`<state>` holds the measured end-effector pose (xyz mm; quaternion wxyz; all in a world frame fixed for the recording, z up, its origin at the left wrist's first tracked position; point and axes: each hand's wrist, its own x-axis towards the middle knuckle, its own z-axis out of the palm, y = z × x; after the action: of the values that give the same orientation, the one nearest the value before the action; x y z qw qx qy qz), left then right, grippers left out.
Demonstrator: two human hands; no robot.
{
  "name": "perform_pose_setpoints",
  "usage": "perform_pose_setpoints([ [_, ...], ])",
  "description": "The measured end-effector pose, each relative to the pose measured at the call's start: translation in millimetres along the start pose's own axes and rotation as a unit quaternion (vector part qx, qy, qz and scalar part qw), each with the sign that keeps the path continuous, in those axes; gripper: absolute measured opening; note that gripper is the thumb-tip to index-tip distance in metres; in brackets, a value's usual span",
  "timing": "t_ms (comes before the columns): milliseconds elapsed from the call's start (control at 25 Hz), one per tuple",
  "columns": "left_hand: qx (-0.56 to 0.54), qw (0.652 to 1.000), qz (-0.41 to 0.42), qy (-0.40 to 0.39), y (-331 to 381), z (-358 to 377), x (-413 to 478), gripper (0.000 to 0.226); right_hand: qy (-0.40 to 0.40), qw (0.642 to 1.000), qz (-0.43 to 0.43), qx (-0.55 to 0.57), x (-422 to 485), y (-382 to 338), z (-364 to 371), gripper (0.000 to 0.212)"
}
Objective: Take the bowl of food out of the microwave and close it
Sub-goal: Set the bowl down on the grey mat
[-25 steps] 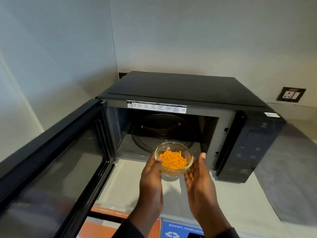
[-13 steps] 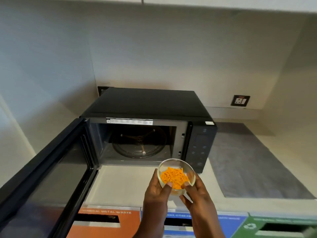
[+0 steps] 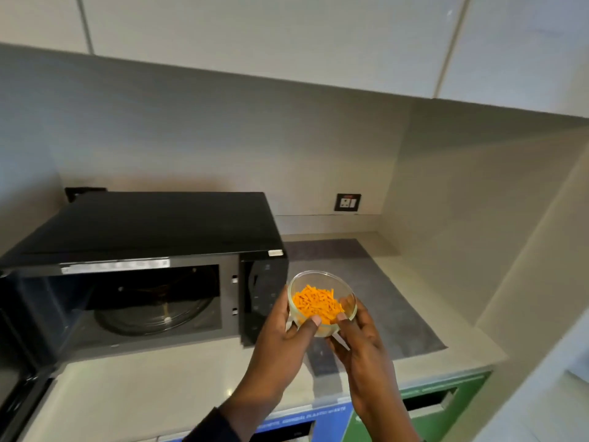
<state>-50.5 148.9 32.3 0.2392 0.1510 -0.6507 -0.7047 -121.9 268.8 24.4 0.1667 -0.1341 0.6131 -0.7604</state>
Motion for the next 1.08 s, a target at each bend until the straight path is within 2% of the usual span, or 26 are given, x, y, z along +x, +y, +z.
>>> perform_pose_setpoints([
  [200,0.025,0.998,0.033,-0.036,-2.3,50.6,69.0,0.047,0.033,0.999,-0.015,0.024,58.7,-29.5,-40.9,0.028],
  [480,0.022,0.997,0.022,-0.065,-37.4,112.5,190.2,0.042,0.059,0.998,0.002,-0.005,180.1,-33.7,-89.8,0.034],
  [800,0.043,0.996,-0.052,-0.061,-129.6,134.2,292.6,0.041,0.041,0.996,0.034,-0.068,307.7,49.6,-127.8,0.036],
  [960,0.026,0.993,-0.071,-0.089,-189.6,131.8,312.6,0.044,0.031,0.992,0.043,-0.118,326.9,98.5,-143.6,0.033],
  [1080,0.072,0.991,-0.079,-0.075,-220.4,124.0,314.2,0.047,0.022,0.988,0.052,-0.146,331.7,125.6,-151.2,0.038],
])
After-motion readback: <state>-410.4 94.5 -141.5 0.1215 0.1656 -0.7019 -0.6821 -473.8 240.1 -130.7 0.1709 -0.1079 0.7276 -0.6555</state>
